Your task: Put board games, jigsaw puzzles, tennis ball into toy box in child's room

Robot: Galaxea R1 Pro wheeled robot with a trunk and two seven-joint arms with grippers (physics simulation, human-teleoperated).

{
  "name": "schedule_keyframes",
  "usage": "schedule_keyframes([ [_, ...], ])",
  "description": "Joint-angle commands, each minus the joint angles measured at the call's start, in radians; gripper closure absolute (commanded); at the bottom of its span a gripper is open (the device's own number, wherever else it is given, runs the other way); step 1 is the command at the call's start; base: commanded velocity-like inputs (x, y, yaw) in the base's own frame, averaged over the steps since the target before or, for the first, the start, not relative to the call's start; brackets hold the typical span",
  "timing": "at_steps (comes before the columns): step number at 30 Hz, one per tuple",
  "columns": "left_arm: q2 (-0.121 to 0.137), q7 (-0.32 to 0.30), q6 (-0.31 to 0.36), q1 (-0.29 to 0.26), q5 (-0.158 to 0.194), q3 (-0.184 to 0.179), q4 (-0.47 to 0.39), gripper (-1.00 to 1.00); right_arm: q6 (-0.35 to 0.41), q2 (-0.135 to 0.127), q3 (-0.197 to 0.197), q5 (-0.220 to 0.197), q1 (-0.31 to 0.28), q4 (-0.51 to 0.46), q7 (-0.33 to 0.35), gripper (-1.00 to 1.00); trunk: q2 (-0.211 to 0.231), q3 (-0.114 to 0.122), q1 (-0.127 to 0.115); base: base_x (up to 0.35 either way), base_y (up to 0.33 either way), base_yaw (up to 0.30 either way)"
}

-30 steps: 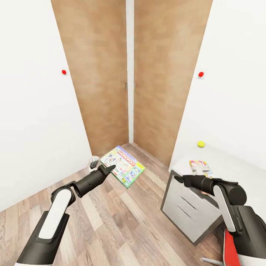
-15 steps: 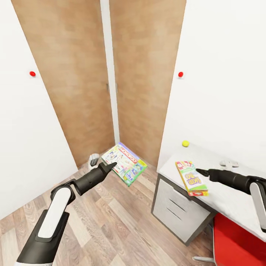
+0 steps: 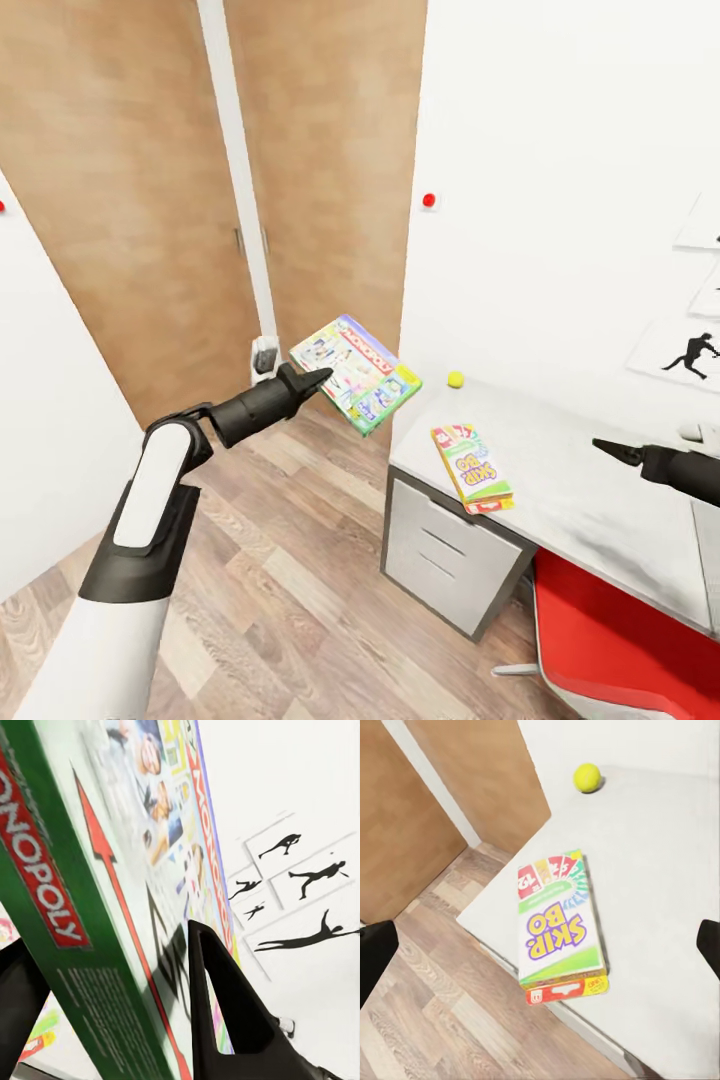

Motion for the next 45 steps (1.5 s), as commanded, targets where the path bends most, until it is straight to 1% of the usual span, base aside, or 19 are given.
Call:
schedule_keyframes([
  [1,-0.009,0.042,0.004,-0.027,0.030,-0.002,0.001,1.00,0.006,-0.004,-0.007,-0.002,-0.001,0.000,0.007,-1.00,-0.002,-0.002,0.001,0.001,0.000,-0.292],
  [6,-0.059,0.201,0.007,-0.139,0.082,-0.049,0.040,1.00,0.006,-0.017,-0.022,-0.002,-0.001,0.000,0.020,-1.00,-0.002,-0.002,0.001,0.000,0.000,-0.292],
  [7,-0.059,0.201,0.007,-0.139,0.082,-0.049,0.040,1.00,0.006,-0.017,-0.022,-0.002,-0.001,0.000,0.020,-1.00,-0.002,-0.002,0.001,0.000,0.000,-0.292],
  [11,-0.080,0.268,0.005,-0.218,0.107,-0.087,0.117,1.00,0.006,-0.021,-0.028,-0.002,0.000,0.000,0.024,-1.00,-0.002,-0.002,0.001,0.000,0.000,-0.292],
  [12,-0.080,0.268,0.005,-0.218,0.107,-0.087,0.117,1.00,0.006,-0.021,-0.028,-0.002,0.000,0.000,0.024,-1.00,-0.002,-0.002,0.001,0.000,0.000,-0.292],
  [16,-0.099,0.304,0.000,-0.288,0.133,-0.113,0.235,1.00,0.006,-0.024,-0.031,-0.002,0.000,0.000,0.026,-1.00,-0.002,-0.002,0.001,0.000,0.000,-0.292],
  [20,-0.110,0.308,-0.012,-0.309,0.143,-0.124,0.292,1.00,0.006,-0.026,-0.032,-0.002,0.000,0.000,0.027,-1.00,-0.002,-0.002,0.001,0.000,0.000,-0.292],
  [23,-0.116,0.305,-0.020,-0.300,0.145,-0.140,0.305,1.00,0.006,-0.026,-0.040,-0.003,0.000,0.000,0.027,-1.00,-0.002,-0.002,0.001,0.000,0.000,-0.292],
  [27,-0.119,0.282,-0.066,-0.271,0.146,-0.198,0.309,1.00,0.006,-0.026,-0.051,-0.003,0.000,0.000,0.027,-1.00,-0.002,-0.002,0.001,0.000,0.000,-0.292],
  [28,-0.119,0.239,-0.117,-0.252,0.141,-0.256,0.295,1.00,0.006,-0.026,-0.056,-0.004,0.000,0.000,0.027,-1.00,-0.002,-0.002,0.001,0.000,0.000,-0.292],
  [31,-0.119,0.200,-0.171,-0.228,0.137,-0.320,0.268,1.00,0.006,-0.026,-0.058,-0.005,0.000,0.000,0.027,-1.00,-0.002,-0.002,0.001,0.000,0.000,-0.292],
  [32,-0.119,0.200,-0.171,-0.228,0.137,-0.320,0.268,1.00,0.006,-0.026,-0.058,-0.005,0.000,0.000,0.027,-1.00,-0.002,-0.002,0.001,0.000,0.000,-0.292],
  [35,-0.117,0.178,-0.232,-0.197,0.135,-0.375,0.224,1.00,0.006,-0.025,-0.060,-0.009,0.001,0.000,0.028,-1.00,-0.002,-0.002,0.001,0.000,0.000,-0.280],
  [36,-0.117,0.178,-0.232,-0.197,0.135,-0.375,0.224,1.00,0.006,-0.025,-0.060,-0.009,0.001,0.000,0.028,-1.00,-0.002,-0.002,0.001,0.000,0.000,-0.263],
  [38,-0.114,0.169,-0.269,-0.171,0.134,-0.406,0.197,1.00,0.006,-0.023,-0.060,-0.016,0.003,0.000,0.028,-1.00,-0.002,-0.002,0.001,0.000,0.000,-0.202],
  [39,-0.114,0.169,-0.269,-0.171,0.134,-0.406,0.197,1.00,0.006,-0.023,-0.060,-0.016,0.003,0.000,0.028,-1.00,-0.002,-0.002,0.001,0.000,0.000,-0.180],
  [42,-0.111,0.156,-0.312,-0.128,0.132,-0.443,0.161,1.00,0.006,-0.017,-0.057,-0.031,0.006,0.000,0.028,-1.00,-0.002,-0.002,0.001,0.000,0.000,-0.117],
  [43,-0.111,0.150,-0.324,-0.112,0.129,-0.453,0.150,1.00,0.006,-0.015,-0.055,-0.038,0.007,0.000,0.028,-1.00,-0.002,-0.002,0.001,0.000,0.000,-0.074],
  [45,-0.110,0.129,-0.349,-0.074,0.103,-0.472,0.131,1.00,0.006,-0.009,-0.052,-0.059,0.008,0.001,0.029,-1.00,-0.002,-0.002,0.001,0.000,0.000,-0.053],
])
